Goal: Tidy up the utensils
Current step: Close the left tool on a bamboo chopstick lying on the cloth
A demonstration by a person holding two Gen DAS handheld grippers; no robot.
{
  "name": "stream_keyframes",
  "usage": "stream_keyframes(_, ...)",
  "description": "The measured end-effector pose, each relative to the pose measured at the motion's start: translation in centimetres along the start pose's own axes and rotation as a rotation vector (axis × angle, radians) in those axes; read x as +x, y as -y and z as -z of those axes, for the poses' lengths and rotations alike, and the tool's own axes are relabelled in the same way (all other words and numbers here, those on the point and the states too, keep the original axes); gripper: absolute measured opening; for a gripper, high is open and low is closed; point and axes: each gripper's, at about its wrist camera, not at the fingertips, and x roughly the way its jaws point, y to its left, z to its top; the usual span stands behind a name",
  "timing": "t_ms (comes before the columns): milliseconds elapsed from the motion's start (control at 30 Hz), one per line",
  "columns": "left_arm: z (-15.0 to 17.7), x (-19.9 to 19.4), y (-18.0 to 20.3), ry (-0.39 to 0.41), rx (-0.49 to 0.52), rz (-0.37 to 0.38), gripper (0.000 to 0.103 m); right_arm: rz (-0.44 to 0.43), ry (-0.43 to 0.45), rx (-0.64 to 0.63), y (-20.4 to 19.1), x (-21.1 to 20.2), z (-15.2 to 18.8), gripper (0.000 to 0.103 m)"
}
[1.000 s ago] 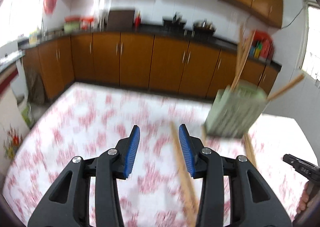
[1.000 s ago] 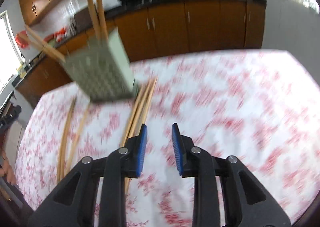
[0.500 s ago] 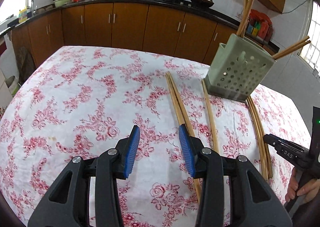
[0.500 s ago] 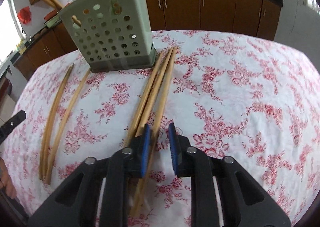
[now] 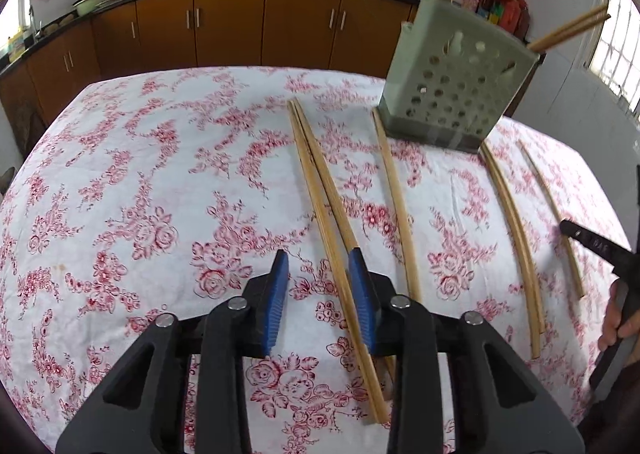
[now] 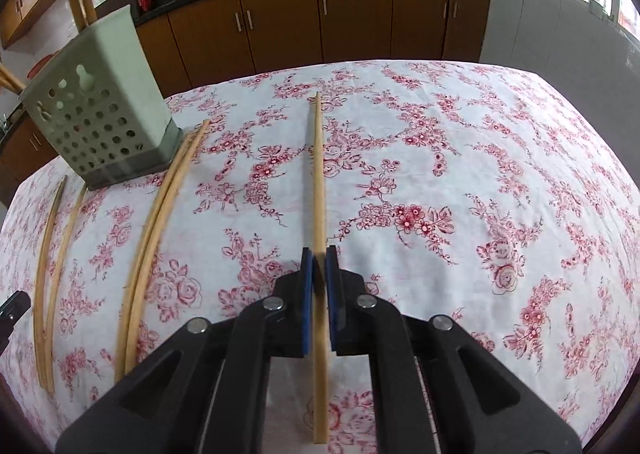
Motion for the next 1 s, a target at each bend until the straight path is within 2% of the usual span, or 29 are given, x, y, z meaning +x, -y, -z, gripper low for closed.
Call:
stream_keyframes(367,0.1,0.7,1.0,-0.003,0.019,-0.034,0.024,0.003,0.008,-0.028,-0.5,-0.3,0.5,0.008)
stream_keyframes(533,0.0,1.0,1.0,0.005,0.023,-0.074,0.009,0.002,0.02,-0.082,-1.7,0.0,0.8,0.012)
stream_keyframes(733,-1.5,1.9,-1.3,0.009,-0.028,-0.133,0.007,-0.005,0.033,-0.158,-2.1,0.1,0.6,0.008)
stream_keyframes(867,-2.2,2.1,-3.1,0.007,-0.061,-0.114,0.007,-0.002,0.042,-0.174,-1.8,0.0,0.7,0.008)
stream_keyframes(1000,-2.0,2.2,-3.1,0.021,-0.047,-0.112,0.008,-0.008,0.04,-0.166,-1.7,0.1,0.7,0.008)
